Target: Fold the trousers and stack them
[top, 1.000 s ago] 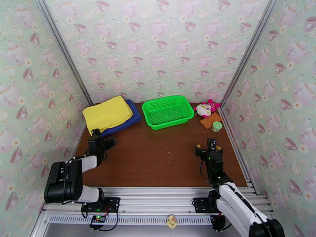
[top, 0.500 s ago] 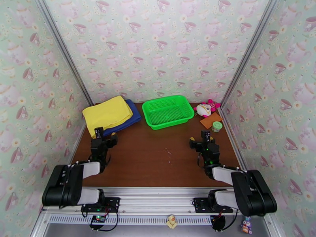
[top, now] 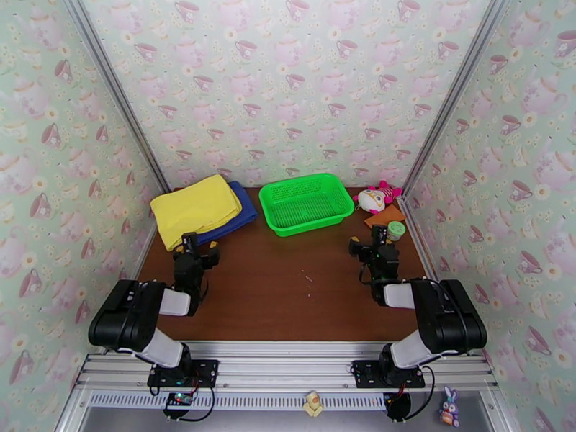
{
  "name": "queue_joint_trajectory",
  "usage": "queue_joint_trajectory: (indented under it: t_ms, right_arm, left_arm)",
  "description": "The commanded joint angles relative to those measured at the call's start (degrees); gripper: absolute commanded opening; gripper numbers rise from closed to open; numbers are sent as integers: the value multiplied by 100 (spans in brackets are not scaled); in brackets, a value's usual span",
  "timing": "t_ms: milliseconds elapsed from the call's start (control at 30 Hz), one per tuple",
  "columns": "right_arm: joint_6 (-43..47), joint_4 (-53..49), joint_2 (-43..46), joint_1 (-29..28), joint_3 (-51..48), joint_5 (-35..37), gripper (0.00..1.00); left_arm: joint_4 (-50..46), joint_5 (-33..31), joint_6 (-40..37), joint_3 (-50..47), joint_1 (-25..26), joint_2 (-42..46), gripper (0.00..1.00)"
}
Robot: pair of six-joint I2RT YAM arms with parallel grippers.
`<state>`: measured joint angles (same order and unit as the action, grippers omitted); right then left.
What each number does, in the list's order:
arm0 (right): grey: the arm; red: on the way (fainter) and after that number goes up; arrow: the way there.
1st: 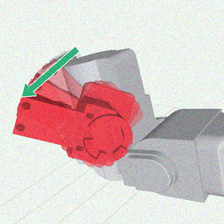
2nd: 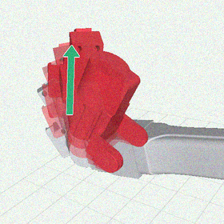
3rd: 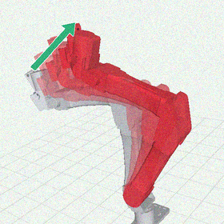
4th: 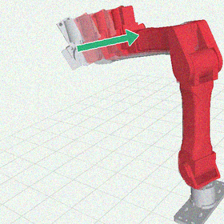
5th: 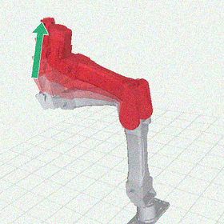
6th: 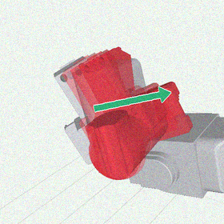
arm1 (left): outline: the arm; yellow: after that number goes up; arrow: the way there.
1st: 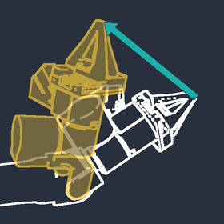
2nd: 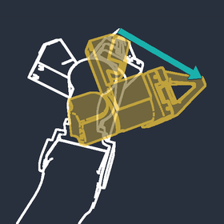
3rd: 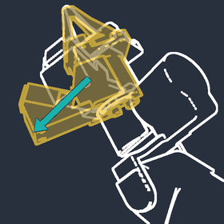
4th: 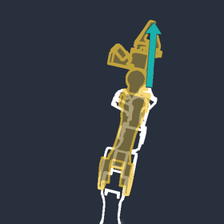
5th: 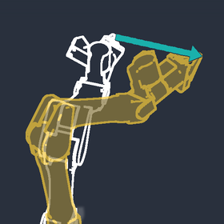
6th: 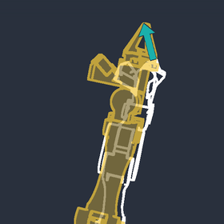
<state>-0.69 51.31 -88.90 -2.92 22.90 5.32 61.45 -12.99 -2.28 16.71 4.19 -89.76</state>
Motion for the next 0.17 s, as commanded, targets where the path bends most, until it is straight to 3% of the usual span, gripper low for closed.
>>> queue_joint_trajectory:
  t_ms: [0, 67, 133]
  right_arm:
    - [-91, -121, 44, -7, 26, 83, 99]
    - [-57, -115, 49, -29, 22, 75, 99]
    - [-36, 47, 85, -42, -93, 13, 99]
  left_arm:
    - [-252, -134, -277, 272, 72, -59, 100]
    - [-204, -294, -229, 273, 88, -58, 100]
    - [-69, -877, -150, 241, 164, -92, 100]
